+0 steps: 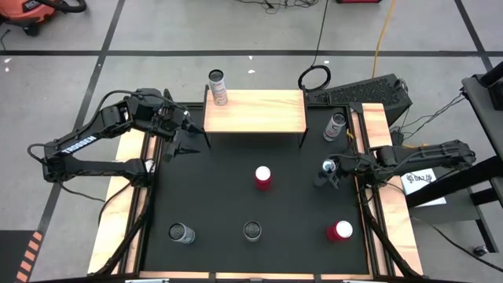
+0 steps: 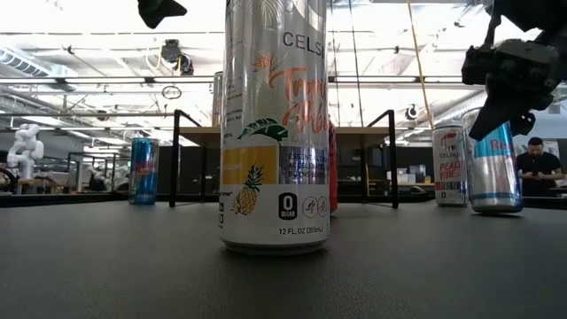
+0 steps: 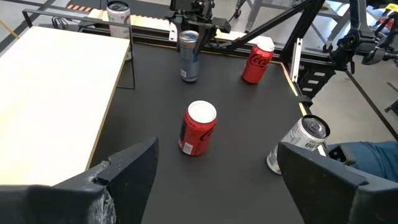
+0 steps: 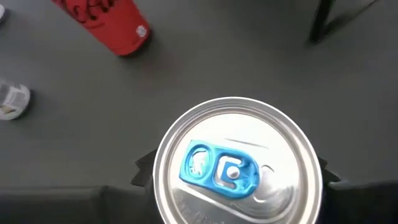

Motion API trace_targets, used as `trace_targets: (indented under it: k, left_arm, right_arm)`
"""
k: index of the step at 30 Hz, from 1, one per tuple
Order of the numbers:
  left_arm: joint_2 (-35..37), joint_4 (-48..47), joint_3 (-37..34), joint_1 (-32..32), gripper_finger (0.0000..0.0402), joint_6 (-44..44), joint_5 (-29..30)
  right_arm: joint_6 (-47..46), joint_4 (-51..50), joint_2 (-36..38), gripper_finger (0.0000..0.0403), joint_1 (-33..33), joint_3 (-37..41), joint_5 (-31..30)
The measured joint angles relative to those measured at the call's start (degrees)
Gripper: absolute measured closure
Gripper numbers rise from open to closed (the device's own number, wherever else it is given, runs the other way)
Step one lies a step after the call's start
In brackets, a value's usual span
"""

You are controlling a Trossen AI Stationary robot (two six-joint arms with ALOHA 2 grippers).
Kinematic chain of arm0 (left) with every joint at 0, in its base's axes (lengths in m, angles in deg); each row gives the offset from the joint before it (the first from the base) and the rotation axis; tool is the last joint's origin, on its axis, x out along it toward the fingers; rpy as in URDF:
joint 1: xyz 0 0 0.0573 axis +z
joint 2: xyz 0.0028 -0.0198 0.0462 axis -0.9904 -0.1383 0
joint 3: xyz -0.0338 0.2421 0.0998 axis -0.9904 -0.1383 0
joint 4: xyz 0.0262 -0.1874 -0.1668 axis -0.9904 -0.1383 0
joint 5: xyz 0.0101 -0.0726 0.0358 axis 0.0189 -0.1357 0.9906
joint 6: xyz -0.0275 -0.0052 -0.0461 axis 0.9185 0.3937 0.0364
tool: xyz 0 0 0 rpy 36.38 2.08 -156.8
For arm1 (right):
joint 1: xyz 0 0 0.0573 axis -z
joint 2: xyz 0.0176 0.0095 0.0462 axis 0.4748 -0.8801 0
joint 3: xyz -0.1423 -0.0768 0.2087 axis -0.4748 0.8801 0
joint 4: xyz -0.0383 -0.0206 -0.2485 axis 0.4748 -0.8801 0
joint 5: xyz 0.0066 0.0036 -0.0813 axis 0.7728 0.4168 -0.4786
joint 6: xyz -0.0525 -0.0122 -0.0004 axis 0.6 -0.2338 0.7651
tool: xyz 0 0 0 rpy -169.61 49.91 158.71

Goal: Place canned beverage on shelf
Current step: Put the right blue soda can on the shelf

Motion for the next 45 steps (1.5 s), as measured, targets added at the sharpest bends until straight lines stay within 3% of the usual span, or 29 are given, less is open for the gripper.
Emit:
trace_targets:
  k: [13, 30, 38, 45]
  left_arm:
    - [0.00, 0.00, 0.00, 0.00, 0.0070, -0.04, 0.20]
    - [0.00, -0.04, 0.00, 0.00, 0.0070, -0.04, 0.22]
    - [0.00, -0.04, 0.00, 0.00, 0.0070, -0.04, 0.22]
    - [0.00, -0.20, 0.00, 0.00, 0.0070, -0.04, 0.22]
  right_arm:
    - [0.04, 2.79, -3.39, 0.0203, -0.01, -1.57, -2.86]
    - [16.81, 3.21, -16.80, 0.0203, 0.92, -22.26, -8.37]
    - [23.56, 3.18, -23.91, 0.0202, 5.83, -30.27, -9.69]
    - [26.64, 3.27, -29.12, 0.0203, 11.87, -35.78, -6.79]
